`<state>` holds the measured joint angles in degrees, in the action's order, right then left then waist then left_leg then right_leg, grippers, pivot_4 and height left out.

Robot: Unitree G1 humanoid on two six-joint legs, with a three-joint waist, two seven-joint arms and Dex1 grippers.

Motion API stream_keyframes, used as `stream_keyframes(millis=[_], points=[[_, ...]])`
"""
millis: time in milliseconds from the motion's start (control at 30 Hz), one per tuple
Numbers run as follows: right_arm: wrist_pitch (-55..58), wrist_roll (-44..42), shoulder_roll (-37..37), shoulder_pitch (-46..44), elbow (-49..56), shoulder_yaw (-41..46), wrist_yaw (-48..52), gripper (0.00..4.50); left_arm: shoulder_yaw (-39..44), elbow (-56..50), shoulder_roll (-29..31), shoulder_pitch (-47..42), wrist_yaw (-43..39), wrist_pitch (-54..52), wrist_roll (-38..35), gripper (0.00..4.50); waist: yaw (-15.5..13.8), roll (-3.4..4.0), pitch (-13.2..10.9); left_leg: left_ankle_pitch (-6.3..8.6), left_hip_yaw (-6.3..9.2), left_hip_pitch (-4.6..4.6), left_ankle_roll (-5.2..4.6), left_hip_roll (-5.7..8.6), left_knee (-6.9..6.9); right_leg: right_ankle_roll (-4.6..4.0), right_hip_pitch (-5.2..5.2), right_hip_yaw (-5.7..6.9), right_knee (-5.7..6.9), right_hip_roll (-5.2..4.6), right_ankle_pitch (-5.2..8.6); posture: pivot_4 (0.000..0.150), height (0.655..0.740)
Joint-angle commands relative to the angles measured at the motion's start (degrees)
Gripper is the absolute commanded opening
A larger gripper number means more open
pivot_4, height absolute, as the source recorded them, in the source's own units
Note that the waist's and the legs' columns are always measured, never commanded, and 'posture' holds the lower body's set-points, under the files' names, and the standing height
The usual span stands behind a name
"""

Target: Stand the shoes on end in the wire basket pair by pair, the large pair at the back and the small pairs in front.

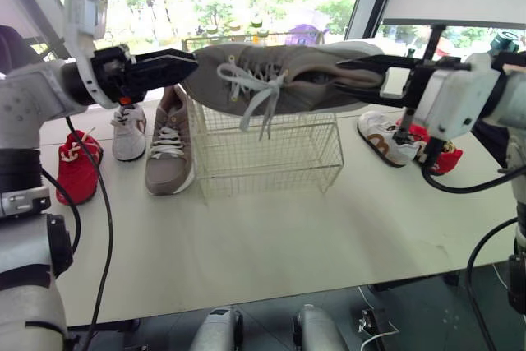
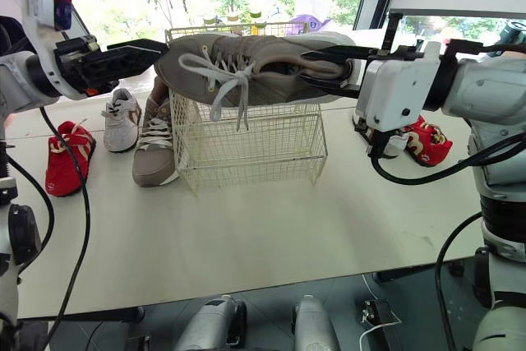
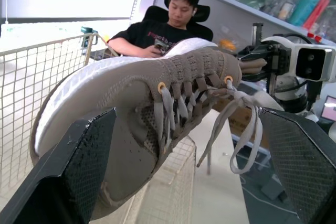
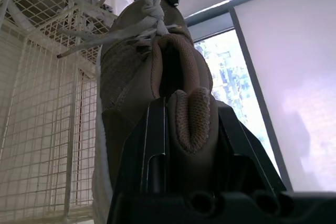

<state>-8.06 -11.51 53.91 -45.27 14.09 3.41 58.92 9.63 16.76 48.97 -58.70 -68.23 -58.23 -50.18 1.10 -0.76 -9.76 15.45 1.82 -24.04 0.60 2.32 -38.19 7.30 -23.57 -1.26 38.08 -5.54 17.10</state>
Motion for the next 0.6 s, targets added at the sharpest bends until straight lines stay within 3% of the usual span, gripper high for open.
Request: stream_keyframes(millis=[33, 333, 600], points=[[-3.78, -0.67, 0.28, -4.57, -0.94, 2.92, -0.98, 0.88, 0.08, -0.57, 2.02, -0.46, -1.21, 0.96, 2.1, 4.5, -0.01, 0.0, 0.0, 0.0, 0.0, 0.0, 0.0, 0.0, 0.0, 0.0, 0.0, 0.0, 0.0, 0.0, 0.0, 0.15, 0.74], [-2.69, -2.24, 2.4, -5.68, -1.22, 3.28, 0.39, 0.88, 1.45, 3.47, 5.82, -2.02, -2.78, 5.77, 6.89, 4.5, -0.05, 0.0, 0.0, 0.0, 0.01, 0.0, 0.0, 0.0, 0.0, 0.0, 0.0, 0.0, 0.0, 0.0, 0.0, 0.15, 0.74], [-1.4, -3.67, 0.83, -8.75, 0.81, 2.0, 0.12, 0.88, -0.61, 4.97, 4.09, -1.62, -5.01, 7.31, 9.68, 4.5, -0.13, 0.0, 0.0, 0.0, 0.01, 0.0, 0.0, 0.0, 0.0, 0.0, 0.0, 0.0, 0.01, 0.0, 0.0, 0.15, 0.74]])
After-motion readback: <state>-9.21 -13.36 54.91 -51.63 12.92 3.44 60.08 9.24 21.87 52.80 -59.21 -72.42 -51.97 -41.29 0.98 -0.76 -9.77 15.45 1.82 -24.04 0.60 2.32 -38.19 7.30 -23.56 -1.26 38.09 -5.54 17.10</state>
